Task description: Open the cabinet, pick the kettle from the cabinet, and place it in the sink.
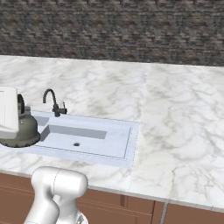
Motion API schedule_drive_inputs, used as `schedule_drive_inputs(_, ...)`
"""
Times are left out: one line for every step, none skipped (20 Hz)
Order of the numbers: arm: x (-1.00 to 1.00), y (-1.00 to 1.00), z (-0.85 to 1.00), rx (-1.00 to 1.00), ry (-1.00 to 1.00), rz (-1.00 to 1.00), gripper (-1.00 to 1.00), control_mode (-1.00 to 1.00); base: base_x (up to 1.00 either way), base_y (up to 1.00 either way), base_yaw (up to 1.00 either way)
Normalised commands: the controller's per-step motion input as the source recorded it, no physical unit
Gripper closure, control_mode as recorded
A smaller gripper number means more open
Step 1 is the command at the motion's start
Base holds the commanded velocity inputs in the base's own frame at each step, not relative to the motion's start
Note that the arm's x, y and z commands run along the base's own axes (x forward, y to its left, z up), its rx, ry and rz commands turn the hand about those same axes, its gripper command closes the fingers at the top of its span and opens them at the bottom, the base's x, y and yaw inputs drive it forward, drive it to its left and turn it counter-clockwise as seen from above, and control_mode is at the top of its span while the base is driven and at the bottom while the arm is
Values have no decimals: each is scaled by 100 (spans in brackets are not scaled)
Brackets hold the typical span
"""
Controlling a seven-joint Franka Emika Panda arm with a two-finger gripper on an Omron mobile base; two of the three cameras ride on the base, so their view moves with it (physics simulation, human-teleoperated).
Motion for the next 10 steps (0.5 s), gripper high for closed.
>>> schedule_drive_inputs(0, 0, 0, 0, 0, 0, 100, 100, 0, 0, 0)
schedule_drive_inputs(0, 0, 0, 0, 0, 0, 100, 100, 0, 0, 0)
schedule_drive_inputs(0, 0, 0, 0, 0, 0, 100, 100, 0, 0, 0)
schedule_drive_inputs(0, 0, 0, 0, 0, 0, 100, 100, 0, 0, 0)
schedule_drive_inputs(0, 0, 0, 0, 0, 0, 100, 100, 0, 0, 0)
schedule_drive_inputs(0, 0, 0, 0, 0, 0, 100, 100, 0, 0, 0)
schedule_drive_inputs(0, 0, 0, 0, 0, 0, 100, 100, 0, 0, 0)
schedule_drive_inputs(0, 0, 0, 0, 0, 0, 100, 100, 0, 0, 0)
schedule_drive_inputs(0, 0, 0, 0, 0, 0, 100, 100, 0, 0, 0)
schedule_drive_inputs(0, 0, 0, 0, 0, 0, 100, 100, 0, 0, 0)
